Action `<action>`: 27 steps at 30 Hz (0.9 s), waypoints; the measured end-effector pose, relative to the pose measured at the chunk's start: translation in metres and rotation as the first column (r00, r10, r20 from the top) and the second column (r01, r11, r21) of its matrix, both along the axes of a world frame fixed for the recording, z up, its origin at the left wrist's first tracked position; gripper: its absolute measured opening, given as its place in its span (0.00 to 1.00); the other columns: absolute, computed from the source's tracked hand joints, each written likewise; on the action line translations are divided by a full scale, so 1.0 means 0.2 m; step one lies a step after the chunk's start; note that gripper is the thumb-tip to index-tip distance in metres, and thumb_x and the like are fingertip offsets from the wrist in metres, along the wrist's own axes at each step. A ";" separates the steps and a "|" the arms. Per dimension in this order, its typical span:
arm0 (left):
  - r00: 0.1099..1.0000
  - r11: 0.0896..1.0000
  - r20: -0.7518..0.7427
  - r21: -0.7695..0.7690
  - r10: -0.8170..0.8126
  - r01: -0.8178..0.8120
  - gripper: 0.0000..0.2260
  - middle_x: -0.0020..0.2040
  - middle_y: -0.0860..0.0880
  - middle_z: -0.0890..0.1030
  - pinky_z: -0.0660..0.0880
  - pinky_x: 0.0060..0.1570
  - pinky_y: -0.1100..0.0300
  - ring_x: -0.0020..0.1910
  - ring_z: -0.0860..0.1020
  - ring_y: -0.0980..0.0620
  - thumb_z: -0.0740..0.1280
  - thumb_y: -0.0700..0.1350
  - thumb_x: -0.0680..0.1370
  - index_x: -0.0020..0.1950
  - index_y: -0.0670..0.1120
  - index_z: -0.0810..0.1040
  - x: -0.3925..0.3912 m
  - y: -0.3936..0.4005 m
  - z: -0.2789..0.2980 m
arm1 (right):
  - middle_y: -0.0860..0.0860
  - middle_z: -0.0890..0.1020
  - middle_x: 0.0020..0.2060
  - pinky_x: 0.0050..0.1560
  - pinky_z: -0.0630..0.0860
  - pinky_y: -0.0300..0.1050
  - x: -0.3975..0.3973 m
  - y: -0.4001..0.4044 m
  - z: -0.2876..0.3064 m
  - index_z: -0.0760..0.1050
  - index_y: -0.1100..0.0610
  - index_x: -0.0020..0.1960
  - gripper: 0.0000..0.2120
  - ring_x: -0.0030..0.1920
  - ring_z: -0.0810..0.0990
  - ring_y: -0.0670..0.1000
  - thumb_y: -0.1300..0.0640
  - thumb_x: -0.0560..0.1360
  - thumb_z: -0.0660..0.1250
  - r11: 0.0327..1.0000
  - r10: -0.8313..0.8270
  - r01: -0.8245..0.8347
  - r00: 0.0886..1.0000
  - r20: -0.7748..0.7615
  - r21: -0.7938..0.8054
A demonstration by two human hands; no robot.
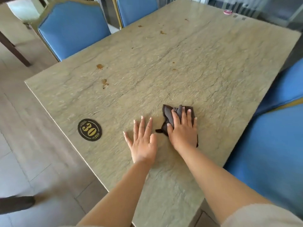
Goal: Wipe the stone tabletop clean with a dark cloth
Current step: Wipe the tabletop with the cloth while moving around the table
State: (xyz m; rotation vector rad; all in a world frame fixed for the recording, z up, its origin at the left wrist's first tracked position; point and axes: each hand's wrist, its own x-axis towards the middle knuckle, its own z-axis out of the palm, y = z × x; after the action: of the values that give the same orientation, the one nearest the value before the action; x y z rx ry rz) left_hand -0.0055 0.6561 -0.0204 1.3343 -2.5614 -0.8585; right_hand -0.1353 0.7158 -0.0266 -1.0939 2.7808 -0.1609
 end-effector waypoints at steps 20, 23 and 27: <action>0.959 0.957 0.057 -0.077 -0.277 0.281 0.23 0.80 0.51 0.54 0.48 0.77 0.50 0.79 0.49 0.50 0.58 0.49 0.82 0.77 0.48 0.61 0.56 -1.35 0.00 | 0.55 0.43 0.78 0.74 0.43 0.62 0.50 -0.70 0.00 0.41 0.47 0.78 0.29 0.77 0.39 0.58 0.39 0.80 0.41 0.873 -0.485 0.484 0.874 0.007 0.068; 0.939 0.922 0.019 -0.182 -0.343 0.341 0.19 0.75 0.55 0.66 0.59 0.72 0.50 0.74 0.61 0.50 0.60 0.47 0.81 0.72 0.51 0.70 0.57 -1.46 0.01 | 0.60 0.43 0.77 0.73 0.41 0.65 0.59 -0.96 0.03 0.41 0.50 0.78 0.31 0.76 0.39 0.63 0.38 0.79 0.43 0.891 -0.451 0.449 0.892 0.019 0.071; 0.908 0.869 0.068 -0.266 -0.414 0.416 0.20 0.74 0.52 0.66 0.60 0.71 0.50 0.72 0.65 0.48 0.62 0.47 0.79 0.72 0.52 0.69 0.49 -1.72 0.00 | 0.57 0.46 0.78 0.75 0.43 0.62 0.63 -1.14 0.00 0.45 0.47 0.78 0.31 0.77 0.41 0.61 0.38 0.78 0.43 0.992 -0.121 0.122 0.992 -0.033 0.019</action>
State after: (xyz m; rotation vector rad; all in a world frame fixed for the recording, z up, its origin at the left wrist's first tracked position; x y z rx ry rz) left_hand 0.0930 0.3128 -0.0197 0.7197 -2.8919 -0.5122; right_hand -0.0097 0.4872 -0.0272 -0.9302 2.8718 -0.1283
